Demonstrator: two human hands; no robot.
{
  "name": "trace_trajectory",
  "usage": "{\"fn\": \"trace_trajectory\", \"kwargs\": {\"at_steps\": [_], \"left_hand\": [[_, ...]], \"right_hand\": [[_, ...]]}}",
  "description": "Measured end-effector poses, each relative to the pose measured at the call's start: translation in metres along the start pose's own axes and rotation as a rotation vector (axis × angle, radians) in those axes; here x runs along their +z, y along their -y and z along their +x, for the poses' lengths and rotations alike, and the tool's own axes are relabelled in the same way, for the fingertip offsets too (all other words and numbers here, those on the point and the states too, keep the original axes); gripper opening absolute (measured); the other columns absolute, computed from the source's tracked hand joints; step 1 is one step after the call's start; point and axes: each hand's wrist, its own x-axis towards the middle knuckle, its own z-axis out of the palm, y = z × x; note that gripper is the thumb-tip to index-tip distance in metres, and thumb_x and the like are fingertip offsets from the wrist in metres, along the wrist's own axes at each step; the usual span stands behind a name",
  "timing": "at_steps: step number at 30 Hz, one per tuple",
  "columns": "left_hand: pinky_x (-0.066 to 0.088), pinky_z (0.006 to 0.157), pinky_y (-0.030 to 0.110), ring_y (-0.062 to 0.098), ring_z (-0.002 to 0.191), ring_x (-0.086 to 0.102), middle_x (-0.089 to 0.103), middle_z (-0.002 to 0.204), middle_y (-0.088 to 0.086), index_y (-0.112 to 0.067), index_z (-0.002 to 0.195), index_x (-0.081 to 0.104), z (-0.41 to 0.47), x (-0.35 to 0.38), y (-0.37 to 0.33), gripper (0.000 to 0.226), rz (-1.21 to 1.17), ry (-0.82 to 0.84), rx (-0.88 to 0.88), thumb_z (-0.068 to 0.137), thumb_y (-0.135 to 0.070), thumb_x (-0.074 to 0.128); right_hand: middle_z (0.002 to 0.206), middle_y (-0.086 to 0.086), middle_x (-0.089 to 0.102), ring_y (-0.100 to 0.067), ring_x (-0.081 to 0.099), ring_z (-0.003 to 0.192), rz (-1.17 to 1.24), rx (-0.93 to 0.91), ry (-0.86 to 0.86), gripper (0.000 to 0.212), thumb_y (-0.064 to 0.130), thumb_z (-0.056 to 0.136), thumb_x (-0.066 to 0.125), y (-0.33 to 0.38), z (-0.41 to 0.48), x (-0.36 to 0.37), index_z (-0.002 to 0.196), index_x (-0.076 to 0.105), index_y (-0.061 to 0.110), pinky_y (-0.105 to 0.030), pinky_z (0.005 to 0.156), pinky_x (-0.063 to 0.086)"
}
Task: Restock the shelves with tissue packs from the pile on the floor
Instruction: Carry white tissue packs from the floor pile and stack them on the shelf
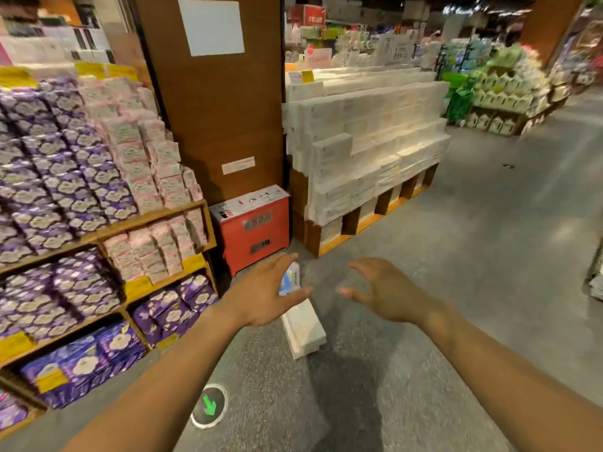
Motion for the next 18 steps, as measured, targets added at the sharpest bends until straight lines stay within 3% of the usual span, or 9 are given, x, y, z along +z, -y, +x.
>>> {"fn": "trace_trajectory", "kwargs": {"at_steps": [4,7,9,15,18], "left_hand": [[0.026,0.12,0.039,0.017,0.149,0.025,0.026,0.163,-0.007,-0.028,0.158,0.022,0.096,0.032,0.007,0.093,-0.001,-0.036,-0.09,0.084,-0.082,0.037],[0.026,0.116,0.031,0.016,0.147,0.028,0.03,0.161,-0.008,-0.03,0.157,0.024,0.153,0.053,-0.002,0.085,-0.043,-0.094,-0.192,0.088,-0.076,0.042],[0.027,0.108,0.025,0.016,0.144,0.031,0.033,0.158,-0.007,-0.03,0.155,0.028,0.187,0.058,-0.012,0.074,-0.065,-0.138,-0.264,0.093,-0.066,0.048],[0.031,0.118,0.041,0.02,0.148,0.029,0.025,0.164,-0.003,-0.028,0.158,0.021,0.262,0.07,-0.006,0.083,-0.106,-0.229,-0.497,0.091,-0.073,0.043],[0.032,0.118,0.041,0.02,0.148,0.028,0.023,0.164,-0.003,-0.028,0.159,0.018,0.292,0.082,0.011,0.087,-0.119,-0.286,-0.6,0.09,-0.075,0.044]], "right_hand": [[0.161,-0.003,0.037,-0.023,0.034,0.146,-0.009,-0.099,0.049,0.09,0.079,0.087,0.042,-0.076,0.106,-0.008,0.156,0.036,0.022,-0.041,0.119,0.03],[0.159,-0.002,0.04,-0.021,0.037,0.144,-0.037,-0.209,0.132,0.081,0.071,0.092,0.048,-0.126,0.179,-0.019,0.155,0.039,0.021,-0.038,0.117,0.032],[0.159,-0.003,0.041,-0.021,0.037,0.144,-0.088,-0.286,0.161,0.088,0.078,0.088,0.042,-0.152,0.225,-0.033,0.155,0.039,0.021,-0.038,0.117,0.033],[0.152,0.0,0.046,-0.024,0.041,0.14,-0.161,-0.471,0.246,0.081,0.076,0.091,0.044,-0.18,0.354,-0.048,0.151,0.043,0.022,-0.038,0.111,0.04],[0.152,-0.001,0.047,-0.025,0.043,0.138,-0.197,-0.578,0.289,0.083,0.077,0.091,0.043,-0.182,0.417,-0.028,0.152,0.041,0.021,-0.042,0.11,0.041]]}}
